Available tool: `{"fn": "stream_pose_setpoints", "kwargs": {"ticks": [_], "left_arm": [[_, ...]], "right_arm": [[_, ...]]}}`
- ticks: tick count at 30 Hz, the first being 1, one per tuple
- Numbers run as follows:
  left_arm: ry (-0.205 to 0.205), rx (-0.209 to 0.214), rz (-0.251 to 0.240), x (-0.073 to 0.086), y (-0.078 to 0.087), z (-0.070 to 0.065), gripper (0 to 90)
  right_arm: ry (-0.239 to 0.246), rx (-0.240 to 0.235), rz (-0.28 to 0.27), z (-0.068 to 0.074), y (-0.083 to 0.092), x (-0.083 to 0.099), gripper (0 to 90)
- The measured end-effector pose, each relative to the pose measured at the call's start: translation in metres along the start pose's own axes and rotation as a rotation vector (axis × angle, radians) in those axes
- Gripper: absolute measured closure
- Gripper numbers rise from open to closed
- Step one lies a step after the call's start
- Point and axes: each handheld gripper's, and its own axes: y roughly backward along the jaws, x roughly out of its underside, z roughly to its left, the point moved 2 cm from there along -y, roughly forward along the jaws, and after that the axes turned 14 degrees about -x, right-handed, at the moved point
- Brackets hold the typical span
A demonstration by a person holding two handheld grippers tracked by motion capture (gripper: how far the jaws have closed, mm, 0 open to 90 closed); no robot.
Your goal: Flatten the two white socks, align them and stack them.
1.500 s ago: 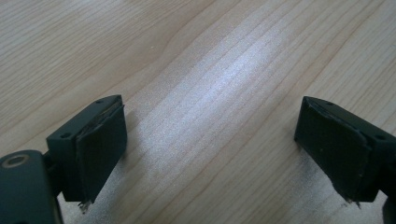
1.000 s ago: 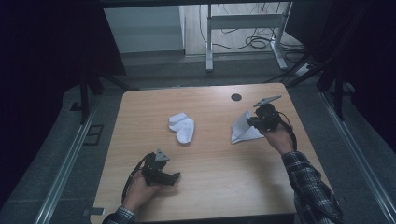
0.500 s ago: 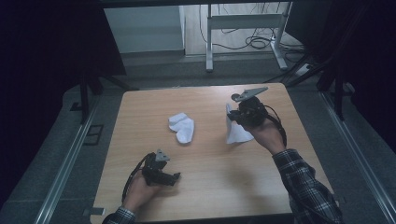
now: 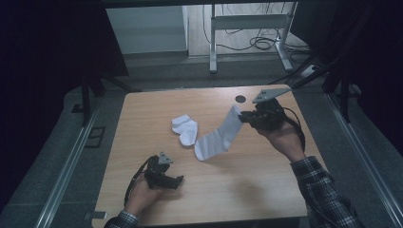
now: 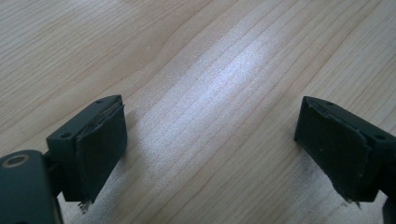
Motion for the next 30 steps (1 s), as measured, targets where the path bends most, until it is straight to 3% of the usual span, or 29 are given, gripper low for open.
{"fn": "stream_pose_setpoints", "kwargs": {"ticks": [3,10,19,21,24,28,30], "left_arm": [[-0.003,0.0,-0.002,0.0,0.0,0.0,9.3],[0.0,0.001,0.0,0.0,0.0,0.0,9.3],[-0.004,-0.001,0.029,-0.002,0.001,-0.002,9.4],[-0.001,-0.003,0.039,-0.004,0.001,-0.003,9.8],[0.005,-0.011,0.069,-0.007,0.003,-0.003,14.1],[0.009,0.006,0.09,-0.015,0.003,0.0,23.9],[0.006,0.008,0.066,-0.023,0.002,-0.001,24.9]], "right_arm": [[-0.079,0.007,0.045,-0.021,-0.009,0.039,79.9],[-0.204,0.045,0.121,-0.052,-0.019,0.103,79.4],[-0.277,0.087,0.203,-0.071,-0.018,0.158,73.9],[-0.293,0.096,0.235,-0.073,-0.018,0.166,65.4],[-0.294,0.117,0.218,-0.077,-0.013,0.171,56.7],[-0.297,0.134,0.187,-0.08,-0.007,0.173,52.4],[-0.299,0.138,0.181,-0.08,-0.007,0.173,51.7]]}}
